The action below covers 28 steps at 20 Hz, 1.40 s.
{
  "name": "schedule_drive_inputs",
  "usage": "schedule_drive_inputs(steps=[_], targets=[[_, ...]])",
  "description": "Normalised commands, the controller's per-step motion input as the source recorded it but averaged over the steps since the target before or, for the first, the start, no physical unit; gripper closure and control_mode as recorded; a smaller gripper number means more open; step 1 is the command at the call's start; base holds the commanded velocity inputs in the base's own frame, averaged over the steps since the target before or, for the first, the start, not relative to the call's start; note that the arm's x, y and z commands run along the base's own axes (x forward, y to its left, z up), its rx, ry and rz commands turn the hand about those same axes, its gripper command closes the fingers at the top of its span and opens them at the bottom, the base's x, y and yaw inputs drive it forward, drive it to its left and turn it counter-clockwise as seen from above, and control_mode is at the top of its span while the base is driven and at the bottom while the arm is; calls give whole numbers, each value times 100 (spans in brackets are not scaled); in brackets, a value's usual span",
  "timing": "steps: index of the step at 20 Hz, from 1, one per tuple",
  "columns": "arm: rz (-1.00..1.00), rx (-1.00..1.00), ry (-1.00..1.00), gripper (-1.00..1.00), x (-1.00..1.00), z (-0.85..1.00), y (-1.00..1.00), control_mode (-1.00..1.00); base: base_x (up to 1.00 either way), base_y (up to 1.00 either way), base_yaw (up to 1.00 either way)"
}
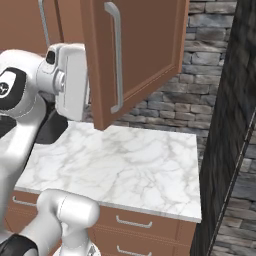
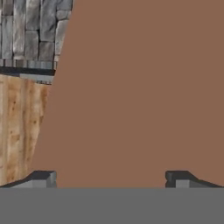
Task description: Open the cabinet. Pick the soap dispenser and place it next to the sink. Then close the cabinet.
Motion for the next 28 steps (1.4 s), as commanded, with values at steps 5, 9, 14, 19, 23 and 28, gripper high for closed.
schedule_drive_inputs(steps=[5,9,14,19,23,28], targets=[[3,0,-1,-100,-12,1,7,-100,0,0,0],[14,16,-17,-100,-6,16,66,-100,0,0,0],[13,29,-27,-100,0,4,93,-100,0,0,0],[10,32,-32,-100,0,0,89,-100,0,0,0],[9,28,-34,-100,0,-12,86,-100,0,0,0],[14,27,-35,-100,11,-32,72,-100,0,0,0]])
